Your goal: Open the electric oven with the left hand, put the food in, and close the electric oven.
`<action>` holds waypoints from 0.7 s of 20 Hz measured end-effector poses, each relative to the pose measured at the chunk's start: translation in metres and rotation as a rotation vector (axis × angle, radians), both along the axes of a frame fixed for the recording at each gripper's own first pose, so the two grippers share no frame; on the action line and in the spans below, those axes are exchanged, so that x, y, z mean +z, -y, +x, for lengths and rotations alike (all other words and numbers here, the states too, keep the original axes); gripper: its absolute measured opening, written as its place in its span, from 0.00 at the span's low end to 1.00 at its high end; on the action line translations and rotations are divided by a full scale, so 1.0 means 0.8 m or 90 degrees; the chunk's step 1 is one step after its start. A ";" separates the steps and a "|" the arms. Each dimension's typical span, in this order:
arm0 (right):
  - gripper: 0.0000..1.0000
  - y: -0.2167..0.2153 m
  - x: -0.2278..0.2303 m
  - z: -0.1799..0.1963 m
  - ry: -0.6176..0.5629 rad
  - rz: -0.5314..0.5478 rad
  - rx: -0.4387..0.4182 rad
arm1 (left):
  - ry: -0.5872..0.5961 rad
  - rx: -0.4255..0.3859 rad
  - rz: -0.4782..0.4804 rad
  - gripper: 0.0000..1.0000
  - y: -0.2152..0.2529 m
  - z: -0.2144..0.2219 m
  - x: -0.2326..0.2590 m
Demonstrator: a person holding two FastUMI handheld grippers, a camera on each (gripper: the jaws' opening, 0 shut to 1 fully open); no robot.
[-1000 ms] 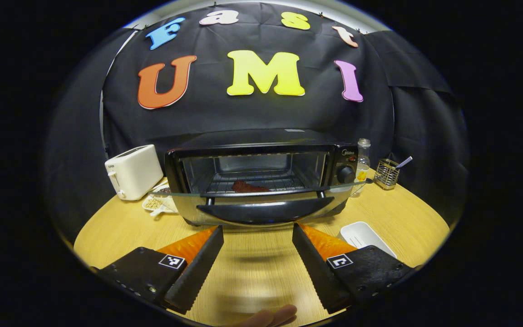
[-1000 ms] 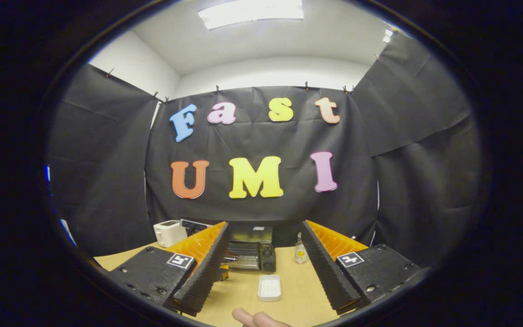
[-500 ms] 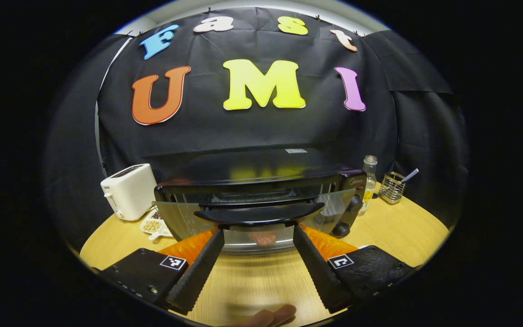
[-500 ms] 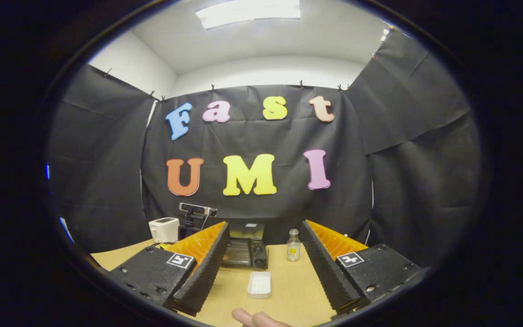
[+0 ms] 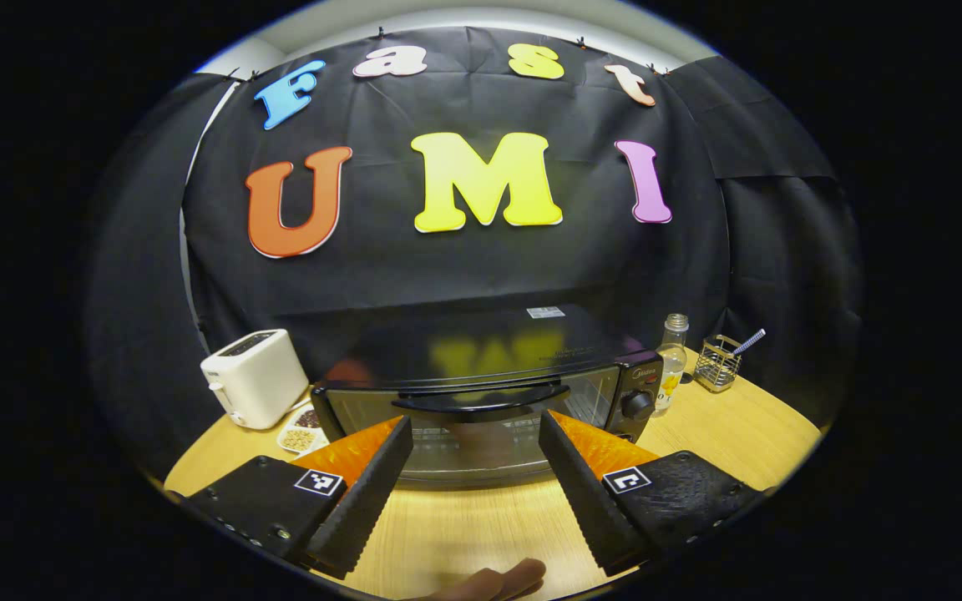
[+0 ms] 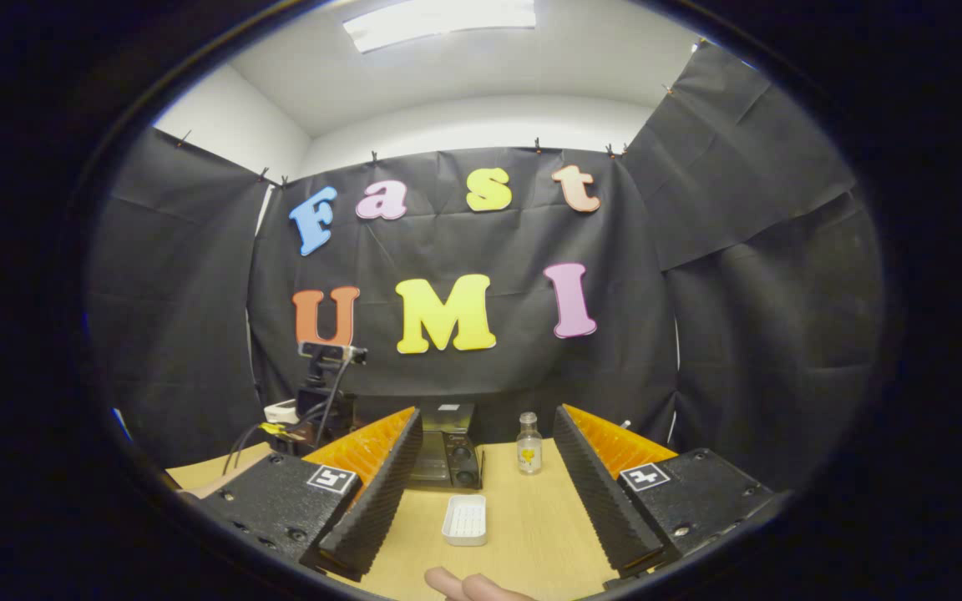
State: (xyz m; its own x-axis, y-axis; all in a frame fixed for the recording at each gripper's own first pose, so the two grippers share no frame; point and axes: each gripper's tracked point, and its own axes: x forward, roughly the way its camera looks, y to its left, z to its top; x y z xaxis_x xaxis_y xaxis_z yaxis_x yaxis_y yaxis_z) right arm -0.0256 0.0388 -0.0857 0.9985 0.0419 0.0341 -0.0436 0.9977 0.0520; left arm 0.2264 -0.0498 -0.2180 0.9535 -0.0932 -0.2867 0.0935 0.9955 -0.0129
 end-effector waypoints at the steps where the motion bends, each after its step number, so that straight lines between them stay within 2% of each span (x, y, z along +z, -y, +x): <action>1: 0.99 -0.002 0.000 0.002 -0.002 0.000 0.001 | 0.013 -0.001 -0.002 0.97 -0.004 -0.013 0.017; 2: 0.94 -0.003 0.000 0.004 -0.002 0.002 0.002 | 0.026 0.001 -0.005 0.97 -0.007 -0.027 0.033; 3: 0.99 -0.005 0.001 0.006 -0.001 0.005 0.003 | 0.039 0.005 -0.004 0.96 -0.014 -0.042 0.049; 4: 0.94 -0.006 0.000 0.008 -0.002 0.006 0.004 | 0.052 0.011 0.001 0.96 -0.024 -0.056 0.063; 7: 0.94 -0.013 0.001 0.024 -0.010 0.001 -0.003 | 0.075 0.023 0.010 0.96 -0.044 -0.117 0.097; 8: 0.99 -0.017 0.001 0.026 -0.012 -0.002 -0.005 | 0.090 0.040 0.010 0.96 -0.056 -0.131 0.113; 9: 1.00 -0.021 0.004 0.028 -0.012 -0.004 -0.008 | 0.096 0.059 0.012 0.96 -0.067 -0.145 0.122; 13: 0.99 -0.040 0.023 0.038 0.003 -0.002 -0.028 | 0.102 0.072 -0.011 0.96 -0.075 -0.213 0.151; 14: 0.94 -0.049 0.022 0.041 0.000 0.001 -0.029 | 0.108 0.086 -0.012 0.96 -0.081 -0.225 0.159</action>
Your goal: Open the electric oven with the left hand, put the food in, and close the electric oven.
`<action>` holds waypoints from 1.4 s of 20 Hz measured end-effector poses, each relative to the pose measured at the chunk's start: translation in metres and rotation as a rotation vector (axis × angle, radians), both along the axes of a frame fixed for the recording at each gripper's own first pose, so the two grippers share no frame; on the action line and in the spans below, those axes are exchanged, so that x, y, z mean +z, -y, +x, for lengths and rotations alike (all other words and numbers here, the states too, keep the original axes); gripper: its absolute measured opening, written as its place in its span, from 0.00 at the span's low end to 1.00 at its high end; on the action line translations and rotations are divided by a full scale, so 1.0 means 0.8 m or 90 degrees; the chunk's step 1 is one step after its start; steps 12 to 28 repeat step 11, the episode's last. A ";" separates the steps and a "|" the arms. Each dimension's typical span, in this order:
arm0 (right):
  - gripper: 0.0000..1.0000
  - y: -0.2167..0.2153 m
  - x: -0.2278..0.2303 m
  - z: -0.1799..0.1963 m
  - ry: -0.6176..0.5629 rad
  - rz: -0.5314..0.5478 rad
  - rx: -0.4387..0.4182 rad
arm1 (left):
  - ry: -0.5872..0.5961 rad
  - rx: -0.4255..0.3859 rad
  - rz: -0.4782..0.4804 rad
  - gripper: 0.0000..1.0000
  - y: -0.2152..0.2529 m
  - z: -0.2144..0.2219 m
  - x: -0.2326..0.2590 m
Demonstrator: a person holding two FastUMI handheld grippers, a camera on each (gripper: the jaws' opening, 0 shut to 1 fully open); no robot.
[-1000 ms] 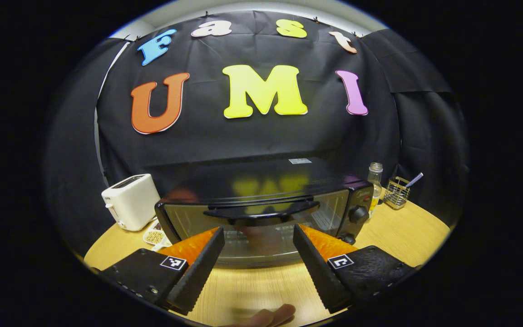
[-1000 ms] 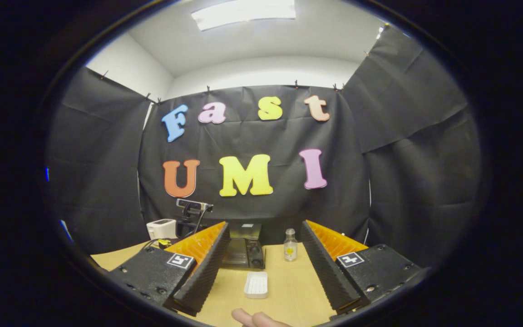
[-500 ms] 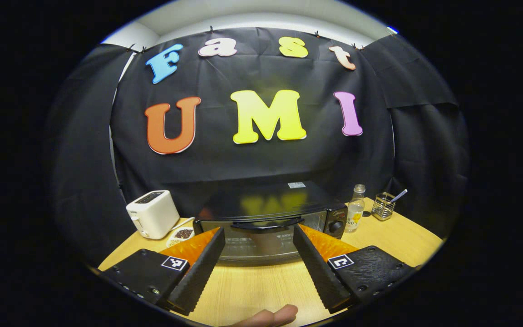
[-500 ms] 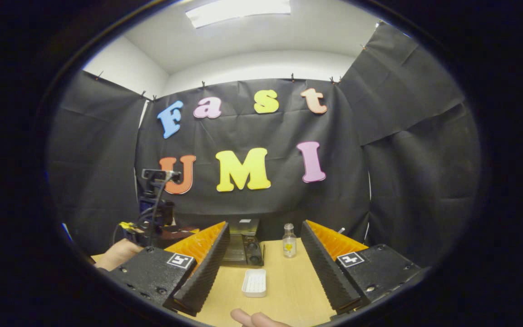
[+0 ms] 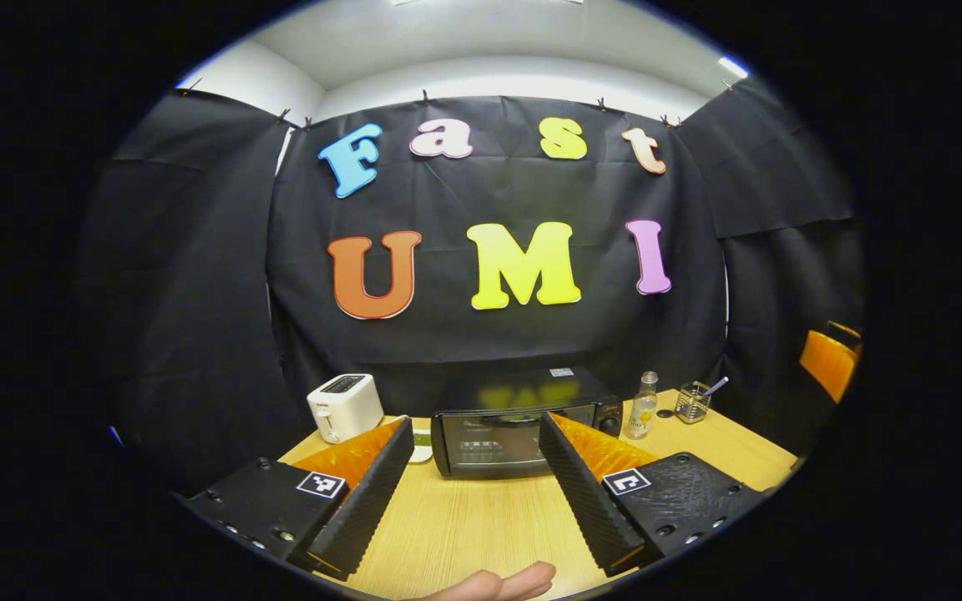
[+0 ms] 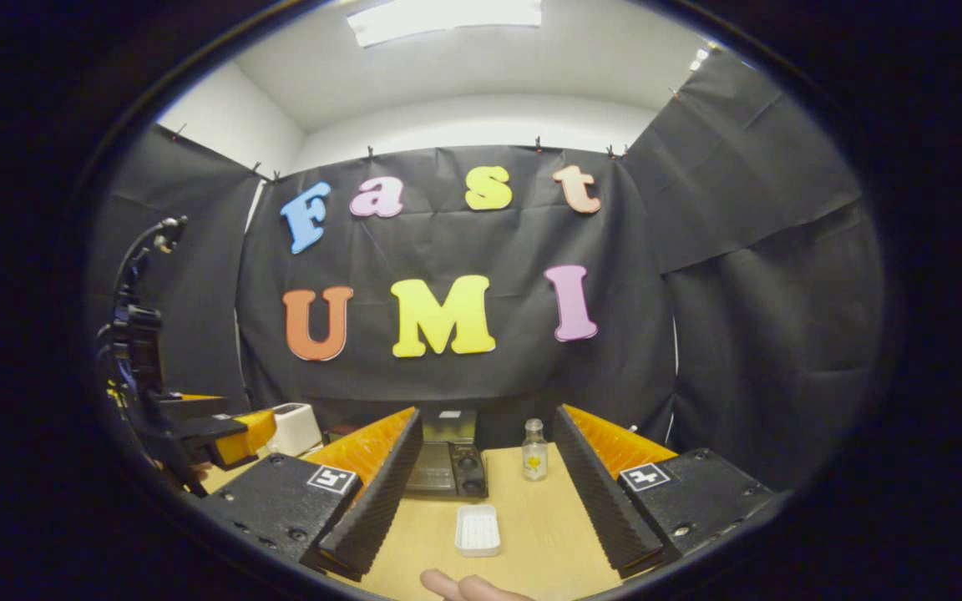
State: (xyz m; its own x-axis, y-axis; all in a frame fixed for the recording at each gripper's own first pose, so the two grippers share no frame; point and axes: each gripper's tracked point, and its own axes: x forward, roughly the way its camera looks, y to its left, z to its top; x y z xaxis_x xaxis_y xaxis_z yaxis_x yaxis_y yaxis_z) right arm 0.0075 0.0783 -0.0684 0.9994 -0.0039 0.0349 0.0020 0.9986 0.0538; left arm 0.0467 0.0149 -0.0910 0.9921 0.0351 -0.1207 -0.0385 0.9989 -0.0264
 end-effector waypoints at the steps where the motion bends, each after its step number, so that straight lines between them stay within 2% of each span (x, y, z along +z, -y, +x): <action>1: 0.99 -0.012 -0.004 0.003 -0.007 0.002 0.007 | 0.000 -0.001 0.002 0.96 0.001 -0.012 0.005; 5: 1.00 -0.046 -0.032 0.009 -0.064 -0.008 0.031 | 0.023 -0.041 0.016 0.96 0.017 -0.057 0.030; 6: 1.00 -0.051 -0.032 0.007 -0.068 -0.002 0.034 | 0.039 -0.044 0.028 1.00 0.012 -0.066 0.039; 7: 1.00 -0.054 -0.025 0.006 -0.062 0.007 0.037 | 0.050 -0.040 0.034 0.96 0.002 -0.075 0.045; 11: 0.99 -0.056 0.003 -0.005 -0.024 0.005 0.028 | 0.070 -0.045 0.020 0.96 -0.020 -0.100 0.046; 28: 0.99 -0.056 0.003 -0.005 -0.024 0.005 0.028 | 0.070 -0.045 0.020 0.96 -0.020 -0.100 0.046</action>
